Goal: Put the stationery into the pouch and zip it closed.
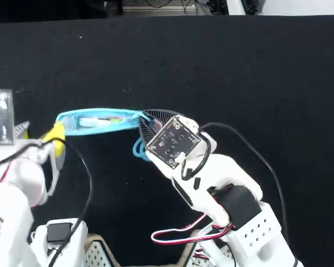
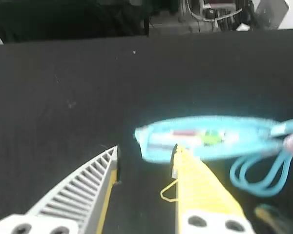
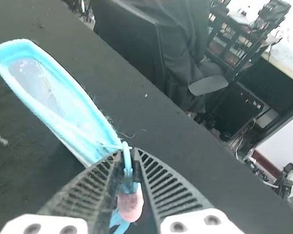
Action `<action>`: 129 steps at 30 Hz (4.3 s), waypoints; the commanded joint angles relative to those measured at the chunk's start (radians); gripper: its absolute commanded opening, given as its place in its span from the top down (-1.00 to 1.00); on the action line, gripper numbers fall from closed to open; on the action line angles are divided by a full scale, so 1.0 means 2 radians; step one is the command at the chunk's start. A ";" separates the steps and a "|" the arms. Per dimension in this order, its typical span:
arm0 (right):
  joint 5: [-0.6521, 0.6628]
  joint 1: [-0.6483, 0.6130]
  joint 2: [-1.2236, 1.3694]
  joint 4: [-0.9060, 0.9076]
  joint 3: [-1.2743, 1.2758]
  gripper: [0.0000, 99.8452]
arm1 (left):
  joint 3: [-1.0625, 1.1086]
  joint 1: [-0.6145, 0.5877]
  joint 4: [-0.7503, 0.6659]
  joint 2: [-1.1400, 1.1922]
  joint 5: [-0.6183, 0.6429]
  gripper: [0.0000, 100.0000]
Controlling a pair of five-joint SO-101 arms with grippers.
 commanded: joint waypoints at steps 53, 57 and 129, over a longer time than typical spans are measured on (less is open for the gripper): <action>-0.005 -0.091 -0.024 0.095 -0.099 0.98 | 0.610 0.063 -0.508 -0.354 0.070 0.63; -0.005 -0.091 -0.023 0.094 -0.111 0.98 | 0.610 0.063 -0.509 -0.354 0.076 0.62; -0.102 -0.027 -0.030 -0.036 0.133 0.96 | 0.699 0.105 -0.477 -0.358 0.099 0.63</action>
